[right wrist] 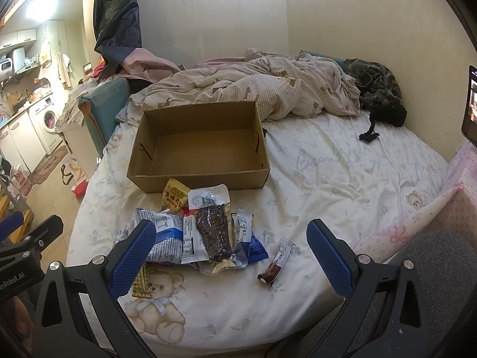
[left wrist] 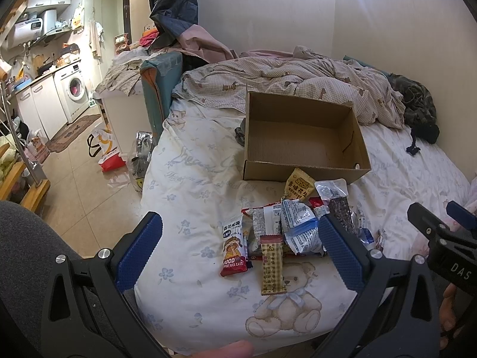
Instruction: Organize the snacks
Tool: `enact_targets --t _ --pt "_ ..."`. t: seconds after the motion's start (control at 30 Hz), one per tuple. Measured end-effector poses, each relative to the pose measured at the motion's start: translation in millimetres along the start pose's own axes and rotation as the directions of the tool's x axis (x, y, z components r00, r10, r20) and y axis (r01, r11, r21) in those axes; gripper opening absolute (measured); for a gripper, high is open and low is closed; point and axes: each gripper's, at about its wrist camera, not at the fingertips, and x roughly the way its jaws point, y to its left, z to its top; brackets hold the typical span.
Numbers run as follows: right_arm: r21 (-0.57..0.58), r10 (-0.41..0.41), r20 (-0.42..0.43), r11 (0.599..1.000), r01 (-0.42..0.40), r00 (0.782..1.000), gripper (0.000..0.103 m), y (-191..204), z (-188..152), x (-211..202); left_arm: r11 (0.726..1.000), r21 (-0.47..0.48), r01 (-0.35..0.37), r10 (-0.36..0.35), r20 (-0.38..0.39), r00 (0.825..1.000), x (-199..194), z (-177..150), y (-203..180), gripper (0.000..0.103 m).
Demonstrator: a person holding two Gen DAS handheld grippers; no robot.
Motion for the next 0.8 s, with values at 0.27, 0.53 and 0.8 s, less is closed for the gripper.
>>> enact_targets --t 0.27,0.53,0.8 --pt "0.004 0.000 -0.004 1.000 0.000 1.000 0.103 -1.0 -2.9 3.1 1.000 0.003 0.001 -0.001 0.005 1.000 0.7 0.5 -0.1 0.103" --pt "0.103 0.055 -0.075 0.994 -0.047 0.996 0.103 -20.4 9.3 13.2 1.000 -0.015 0.011 -0.012 -0.025 1.000 2.1 10.0 2.8 0.103" --pt "0.224 0.109 -0.274 0.973 -0.047 0.955 0.103 -52.5 25.9 62.7 1.000 -0.006 -0.021 0.021 -0.082 0.996 20.2 35.3 7.9 0.103"
